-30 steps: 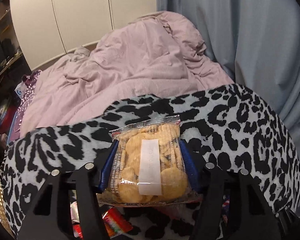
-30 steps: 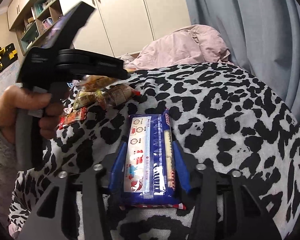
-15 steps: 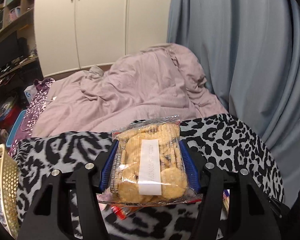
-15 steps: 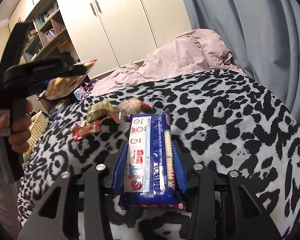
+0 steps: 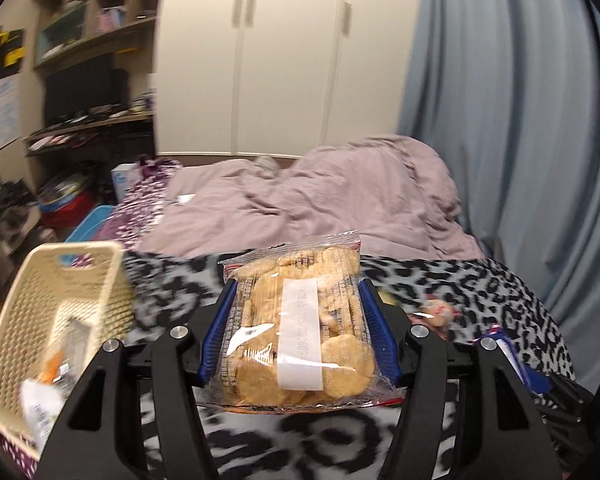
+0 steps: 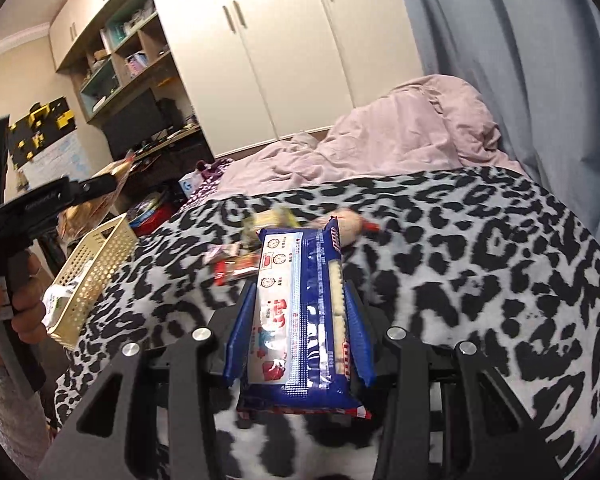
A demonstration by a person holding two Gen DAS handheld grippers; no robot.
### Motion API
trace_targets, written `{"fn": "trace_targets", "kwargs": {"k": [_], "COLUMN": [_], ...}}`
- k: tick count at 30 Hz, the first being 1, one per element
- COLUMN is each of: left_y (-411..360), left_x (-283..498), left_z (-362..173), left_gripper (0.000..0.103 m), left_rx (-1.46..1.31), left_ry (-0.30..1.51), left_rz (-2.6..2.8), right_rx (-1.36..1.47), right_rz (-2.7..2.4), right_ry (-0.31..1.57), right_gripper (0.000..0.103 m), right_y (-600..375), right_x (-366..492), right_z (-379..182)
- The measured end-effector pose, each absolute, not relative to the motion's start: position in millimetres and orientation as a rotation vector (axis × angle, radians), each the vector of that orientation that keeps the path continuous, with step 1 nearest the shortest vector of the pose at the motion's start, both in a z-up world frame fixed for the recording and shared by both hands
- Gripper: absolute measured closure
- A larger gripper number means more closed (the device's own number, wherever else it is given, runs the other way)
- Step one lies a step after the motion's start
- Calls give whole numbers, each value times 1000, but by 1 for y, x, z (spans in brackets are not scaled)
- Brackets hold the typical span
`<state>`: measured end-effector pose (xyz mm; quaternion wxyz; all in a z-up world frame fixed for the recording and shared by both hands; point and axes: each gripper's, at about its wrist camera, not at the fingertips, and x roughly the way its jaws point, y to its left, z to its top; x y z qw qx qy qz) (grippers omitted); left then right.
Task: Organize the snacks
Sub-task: 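Lower the cracker bag into the basket and open the left gripper while the right gripper carries the blue pack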
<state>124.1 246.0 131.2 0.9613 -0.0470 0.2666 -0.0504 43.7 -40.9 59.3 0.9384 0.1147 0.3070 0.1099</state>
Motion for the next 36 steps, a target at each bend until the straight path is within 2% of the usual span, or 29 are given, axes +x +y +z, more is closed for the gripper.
{"fn": "trace_targets", "kwargs": {"k": [13, 22, 34, 36], "left_y": [379, 438, 458, 460], "left_x": [83, 72, 48, 45], "left_z": [110, 83, 62, 60], "left_gripper": [41, 40, 34, 29], "left_rx": [-200, -262, -271, -262], "left_ry": [536, 569, 544, 535], "left_rz": [168, 292, 341, 362], "right_rx": [151, 95, 25, 13], "right_rz": [353, 406, 533, 567], "right_ry": [657, 676, 681, 674], "right_gripper": [60, 60, 60, 60], "right_y": [27, 65, 129, 143], "right_x": [42, 44, 54, 57], "right_z": [67, 68, 78, 82]}}
